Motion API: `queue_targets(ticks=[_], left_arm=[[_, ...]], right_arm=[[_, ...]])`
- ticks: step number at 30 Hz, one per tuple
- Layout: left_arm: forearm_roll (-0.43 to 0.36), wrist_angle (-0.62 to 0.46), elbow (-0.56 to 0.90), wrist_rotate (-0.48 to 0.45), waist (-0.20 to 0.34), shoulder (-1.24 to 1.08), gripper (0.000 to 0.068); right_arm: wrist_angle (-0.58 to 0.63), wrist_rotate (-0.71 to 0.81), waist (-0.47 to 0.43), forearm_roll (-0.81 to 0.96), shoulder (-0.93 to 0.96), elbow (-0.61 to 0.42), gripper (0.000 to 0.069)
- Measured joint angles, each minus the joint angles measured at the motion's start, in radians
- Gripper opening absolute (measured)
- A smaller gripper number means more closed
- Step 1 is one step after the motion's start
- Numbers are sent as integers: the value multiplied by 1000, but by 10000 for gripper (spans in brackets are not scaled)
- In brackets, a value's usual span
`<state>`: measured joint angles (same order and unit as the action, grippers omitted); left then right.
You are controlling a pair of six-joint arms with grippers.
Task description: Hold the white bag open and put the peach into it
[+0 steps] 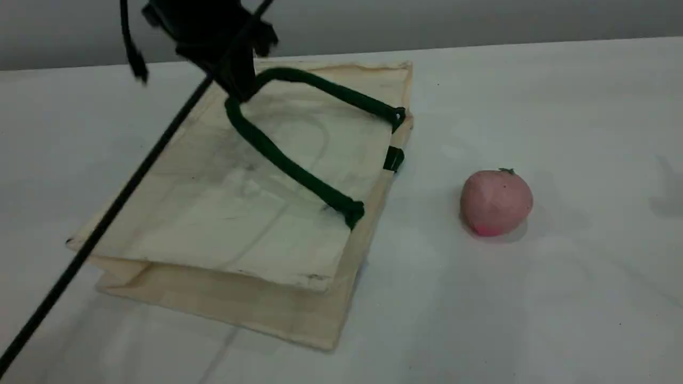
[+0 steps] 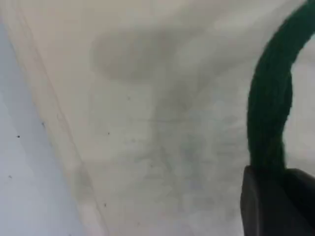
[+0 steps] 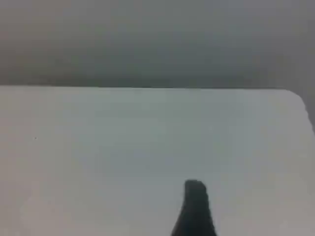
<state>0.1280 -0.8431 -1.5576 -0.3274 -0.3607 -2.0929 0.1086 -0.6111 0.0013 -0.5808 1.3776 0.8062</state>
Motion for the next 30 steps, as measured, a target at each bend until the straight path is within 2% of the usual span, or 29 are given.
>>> queue_targets(ticks=[7,10,16,21,28,30], left_arm=[[2,-315,-237,-117,0,0,90],[3,-376,-337,-155,0,1,89],[8,-381,-459,-185,0,8,89],[61,-381,-461,-269,0,57,89],[60,-380,-449,-307,-1,152,89],[86,-378,-423,-346,-1,183,89]], right_arm=[[3,0,0,0,0,0,493],[7,0,0,0,0,0,493],[30,0,0,0,0,0,493],[32,0,0,0,5,0,493],[32,0,0,0,80,0,493],[30,-1,0,0,98,0,493]])
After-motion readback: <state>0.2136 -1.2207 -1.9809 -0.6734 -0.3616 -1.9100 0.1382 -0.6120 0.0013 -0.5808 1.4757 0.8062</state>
